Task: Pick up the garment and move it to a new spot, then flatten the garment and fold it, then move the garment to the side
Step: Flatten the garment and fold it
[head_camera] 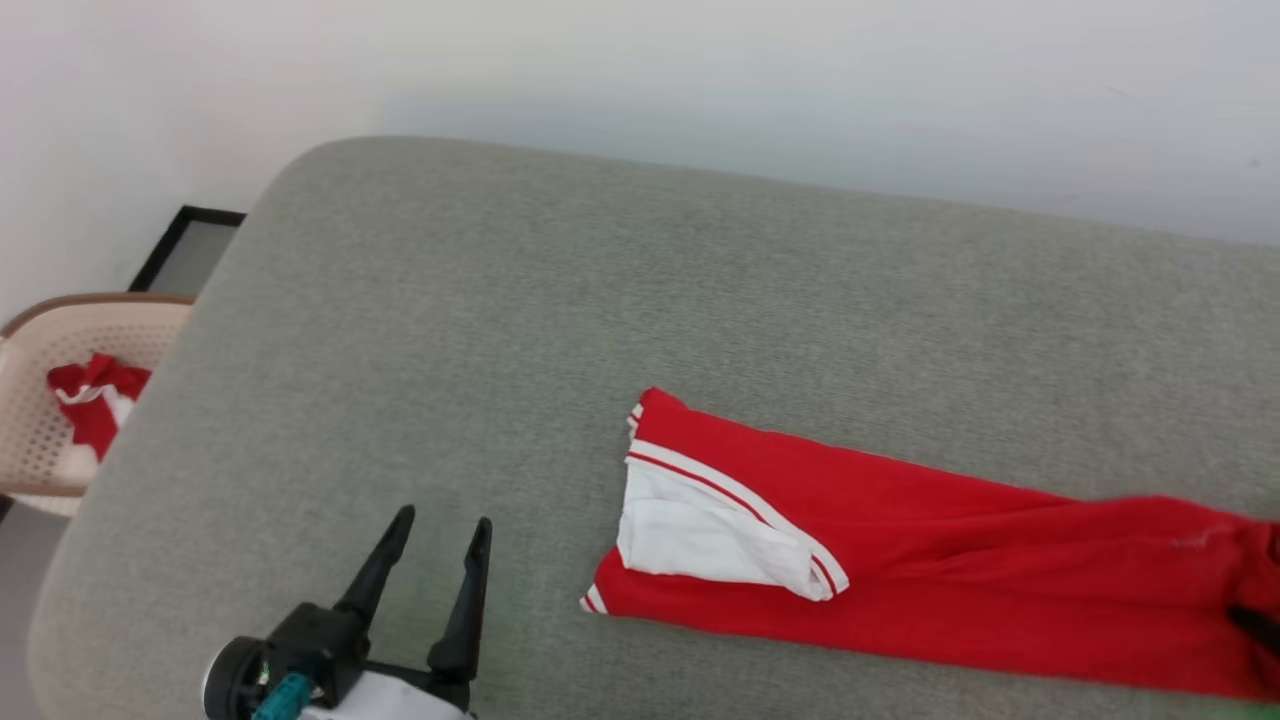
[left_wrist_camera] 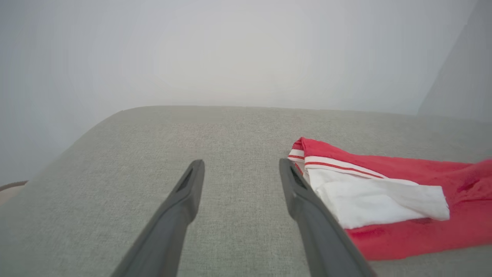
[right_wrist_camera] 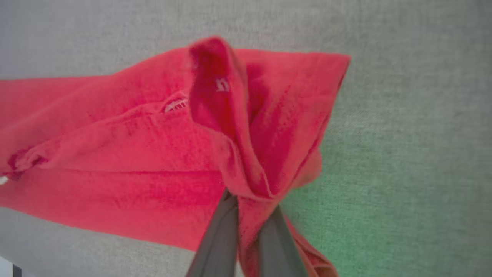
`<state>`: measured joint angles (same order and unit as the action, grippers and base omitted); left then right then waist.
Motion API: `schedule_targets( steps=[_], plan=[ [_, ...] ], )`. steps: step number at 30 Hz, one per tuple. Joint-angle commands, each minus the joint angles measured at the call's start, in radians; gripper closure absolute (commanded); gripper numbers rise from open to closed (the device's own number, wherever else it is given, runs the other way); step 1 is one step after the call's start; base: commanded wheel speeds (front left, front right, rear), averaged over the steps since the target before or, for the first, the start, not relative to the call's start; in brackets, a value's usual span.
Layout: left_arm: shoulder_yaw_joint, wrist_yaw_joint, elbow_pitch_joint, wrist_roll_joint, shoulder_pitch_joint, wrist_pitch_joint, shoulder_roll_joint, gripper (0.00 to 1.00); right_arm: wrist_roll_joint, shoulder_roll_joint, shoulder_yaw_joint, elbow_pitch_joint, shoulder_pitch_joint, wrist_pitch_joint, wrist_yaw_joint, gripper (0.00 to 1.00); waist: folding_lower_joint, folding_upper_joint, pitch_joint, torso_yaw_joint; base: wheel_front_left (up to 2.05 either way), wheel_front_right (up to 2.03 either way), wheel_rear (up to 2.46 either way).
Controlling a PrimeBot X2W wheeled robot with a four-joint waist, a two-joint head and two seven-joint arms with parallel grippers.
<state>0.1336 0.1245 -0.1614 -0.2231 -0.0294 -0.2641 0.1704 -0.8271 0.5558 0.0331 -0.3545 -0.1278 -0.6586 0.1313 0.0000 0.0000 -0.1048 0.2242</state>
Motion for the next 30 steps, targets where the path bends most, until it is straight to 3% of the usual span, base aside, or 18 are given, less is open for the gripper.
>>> schedule_targets(
  steps=[1,6,10,15,19,25,30],
  plan=[
    [-0.008,0.005,0.011,0.018,0.013,0.000,0.001,0.00,0.009,0.001,0.014,0.011,-0.010,0.012,-0.001,1.00,0.0000,0.0000,-0.006,-0.022,0.00,0.00,0.00],
    [-0.043,0.006,0.064,0.026,0.020,0.001,-0.009,0.00,0.024,0.029,0.079,0.025,-0.030,0.063,-0.001,1.00,0.0000,0.0000,-0.027,-0.069,0.00,0.00,0.00],
    [-0.075,0.006,0.123,0.024,0.010,0.000,-0.011,0.00,0.065,0.090,0.141,0.013,-0.033,0.103,-0.001,1.00,0.0000,0.0000,-0.063,-0.110,0.00,0.00,0.00],
    [-0.083,0.006,0.157,0.029,-0.015,0.000,-0.002,0.00,0.101,0.169,0.256,-0.051,-0.052,0.174,-0.001,1.00,0.0000,0.0000,-0.107,-0.145,0.00,0.00,0.00],
    [-0.086,0.006,0.161,0.024,-0.028,0.000,-0.002,0.00,0.112,0.188,0.313,-0.094,-0.072,0.217,-0.001,1.00,0.0000,0.0000,-0.120,-0.160,0.00,0.00,0.00],
    [-0.072,0.006,0.150,0.021,-0.026,0.000,-0.007,0.00,0.065,0.163,0.232,-0.008,-0.038,0.193,-0.001,1.00,0.0000,0.0000,-0.103,-0.160,0.00,0.00,0.00],
    [-0.069,0.006,0.147,0.011,-0.009,0.000,-0.006,0.00,-0.019,0.139,0.118,0.239,0.043,0.116,-0.001,1.00,0.0000,0.0000,-0.084,-0.148,0.00,0.00,0.00]
  ],
)
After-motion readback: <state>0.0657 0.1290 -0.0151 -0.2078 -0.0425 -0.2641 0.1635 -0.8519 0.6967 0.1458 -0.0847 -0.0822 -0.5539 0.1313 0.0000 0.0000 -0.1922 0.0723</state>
